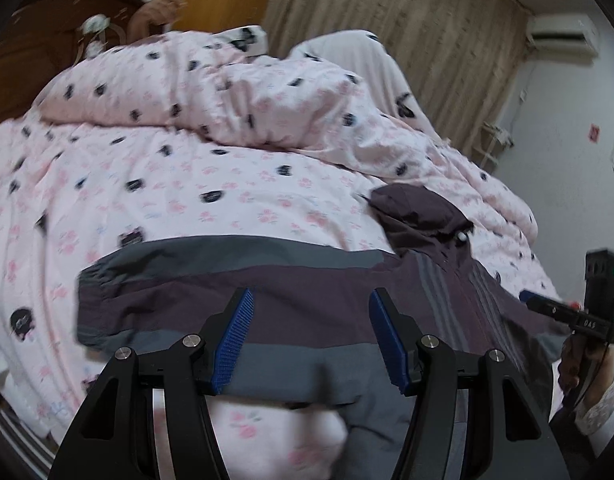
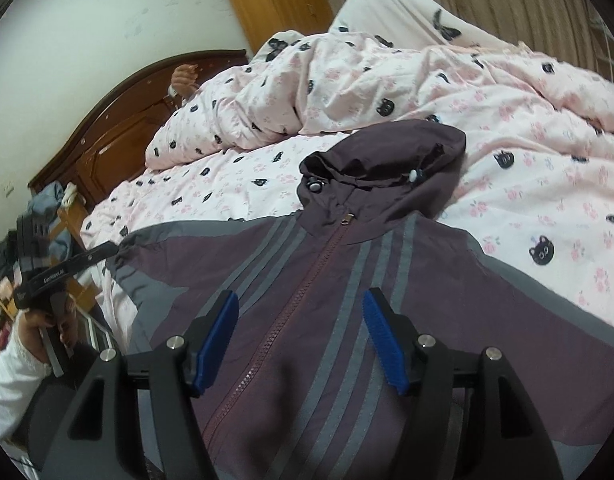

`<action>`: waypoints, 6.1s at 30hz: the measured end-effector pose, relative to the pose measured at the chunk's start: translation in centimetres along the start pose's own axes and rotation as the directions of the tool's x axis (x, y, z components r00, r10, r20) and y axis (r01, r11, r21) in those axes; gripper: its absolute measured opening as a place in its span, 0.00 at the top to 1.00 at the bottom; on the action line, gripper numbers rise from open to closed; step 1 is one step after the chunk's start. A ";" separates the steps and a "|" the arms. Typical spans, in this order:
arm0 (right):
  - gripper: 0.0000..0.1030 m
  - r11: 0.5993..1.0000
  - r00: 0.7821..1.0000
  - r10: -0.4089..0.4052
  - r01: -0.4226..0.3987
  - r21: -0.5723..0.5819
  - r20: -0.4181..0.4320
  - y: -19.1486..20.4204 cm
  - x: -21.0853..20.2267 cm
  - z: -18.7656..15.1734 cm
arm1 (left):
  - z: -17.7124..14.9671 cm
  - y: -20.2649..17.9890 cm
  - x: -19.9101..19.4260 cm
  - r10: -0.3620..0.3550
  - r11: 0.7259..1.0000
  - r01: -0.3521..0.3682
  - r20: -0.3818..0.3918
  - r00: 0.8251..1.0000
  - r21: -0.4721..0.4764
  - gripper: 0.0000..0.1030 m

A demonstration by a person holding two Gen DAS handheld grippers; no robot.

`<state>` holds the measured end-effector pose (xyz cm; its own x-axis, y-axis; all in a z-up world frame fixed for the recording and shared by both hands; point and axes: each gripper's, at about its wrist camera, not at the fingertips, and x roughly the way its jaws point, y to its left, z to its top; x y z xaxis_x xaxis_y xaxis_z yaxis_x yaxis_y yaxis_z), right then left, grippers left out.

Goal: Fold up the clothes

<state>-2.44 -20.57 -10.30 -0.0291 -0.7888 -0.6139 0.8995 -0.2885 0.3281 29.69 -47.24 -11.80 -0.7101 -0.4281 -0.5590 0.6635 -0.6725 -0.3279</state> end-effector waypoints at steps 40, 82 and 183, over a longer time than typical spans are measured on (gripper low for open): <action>0.36 1.000 1.000 -0.007 0.007 0.022 -0.026 -0.8 0.9 -0.5 | -2.7 14.6 0.2 -0.179 0.808 0.145 -0.003 0.984 -0.571 0.47; 0.21 0.990 0.965 -0.115 0.092 -0.108 -0.237 0.8 6.5 -3.6 | 0.4 9.5 -2.7 0.023 0.915 0.004 0.061 0.998 -0.404 0.90; 0.17 0.952 0.940 -0.094 -0.012 -0.306 -0.329 3.3 5.3 -4.5 | -20.5 -26.9 0.8 0.239 0.569 -0.103 -0.044 0.970 0.816 0.62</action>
<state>2.36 -23.22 -15.69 0.0315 -0.5353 -0.8441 0.9900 -0.0997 0.1002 16.18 -17.10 -19.06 -0.5199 -0.5493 -0.6542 0.2582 -0.8311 0.4925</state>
